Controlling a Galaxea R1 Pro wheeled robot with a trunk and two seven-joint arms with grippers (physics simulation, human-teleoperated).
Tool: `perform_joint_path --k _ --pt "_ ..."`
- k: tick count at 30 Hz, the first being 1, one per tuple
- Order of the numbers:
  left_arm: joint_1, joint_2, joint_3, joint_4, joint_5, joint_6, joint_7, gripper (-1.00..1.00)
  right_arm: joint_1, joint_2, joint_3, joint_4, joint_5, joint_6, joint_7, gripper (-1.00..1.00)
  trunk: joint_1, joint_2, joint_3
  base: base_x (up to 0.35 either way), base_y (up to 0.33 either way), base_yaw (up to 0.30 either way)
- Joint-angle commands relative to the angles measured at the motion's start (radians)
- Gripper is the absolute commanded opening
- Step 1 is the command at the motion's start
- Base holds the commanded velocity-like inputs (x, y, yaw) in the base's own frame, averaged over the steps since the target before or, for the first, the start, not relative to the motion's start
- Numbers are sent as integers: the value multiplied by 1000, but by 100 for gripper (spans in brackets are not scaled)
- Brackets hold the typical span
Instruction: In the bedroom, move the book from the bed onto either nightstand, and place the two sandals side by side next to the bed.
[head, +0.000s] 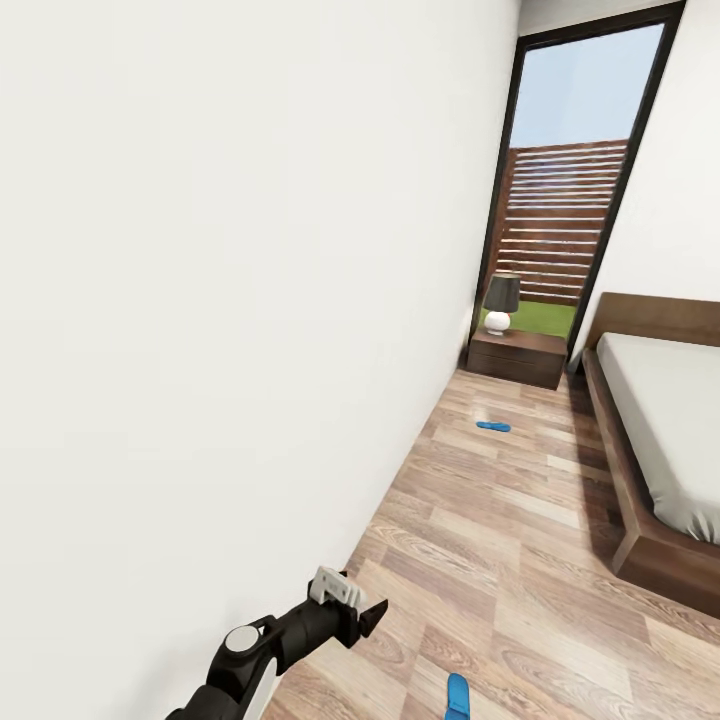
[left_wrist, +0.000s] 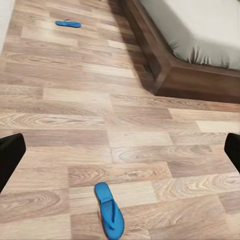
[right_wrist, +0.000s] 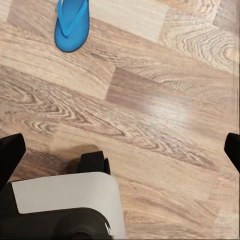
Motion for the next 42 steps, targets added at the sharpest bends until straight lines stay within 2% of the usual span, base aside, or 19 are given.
perform_joint_path --k 1,2,3,4,5,6,7,8,9,11,15,19,25,30,35,42 --pt "0 -1 1 -1 1 7 -2 100 -15 -5 -1 -49 -6 96 1 100 0 -1 -1 0 0 0" --pt "0 -1 1 -1 1 7 -2 100 -29 -7 -1 -69 -6 141 1 100 0 -1 -1 0 0 0" --pt "0 -1 1 -1 1 7 -1 100 -64 -10 -1 -104 -6 233 1 100 0 -1 -1 0 0 0" --pt "0 -1 1 -1 1 8 0 100 -84 -11 -1 -118 -6 279 1 100 0 -1 -1 0 0 0" --pt "0 -1 1 -1 1 7 0 100 -128 -12 -1 -139 -7 367 1 100 0 -1 -1 0 0 0" --pt "0 -1 1 -1 1 7 1 100 -150 -13 -1 -146 -7 408 1 100 0 -1 -1 0 0 0" --pt "0 -1 1 -1 1 7 1 100 -194 -14 -1 -157 -7 480 3 100 0 -1 -1 0 0 0" --pt "0 -1 1 -1 1 8 2 100 -215 -14 -1 -160 -7 510 5 100 0 -1 -1 0 0 0" --pt "0 -1 1 -1 1 8 3 100 -271 -14 -1 -168 -7 577 28 100 0 -1 -1 0 0 0" --pt "0 -1 1 -1 2 8 3 100 -325 -13 0 -173 -7 622 85 100 0 -1 -1 0 0 0" --pt "1 -1 -1 -1 2 7 4 100 -379 -12 2 -177 -7 663 175 100 0 -1 -1 0 0 0" --pt "1 -2 -1 -1 4 7 5 100 -400 -12 5 -180 -7 689 221 100 0 -1 -1 0 0 0" --pt "1 -7 -1 -1 5 7 8 100 -405 -12 6 -180 -6 695 232 100 0 -1 -1 0 0 0" --pt "1 -13 -1 -1 4 8 8 100 -406 -15 5 -181 -7 696 234 100 19 -36 -17 0 0 0" --pt "1 -15 -1 -1 5 8 8 100 -406 -40 5 -182 -7 696 234 100 38 -71 -33 0 0 0" --pt "1 -15 -1 -1 4 8 8 100 -406 -45 5 -184 -6 696 234 100 65 -120 -54 0 0 0"
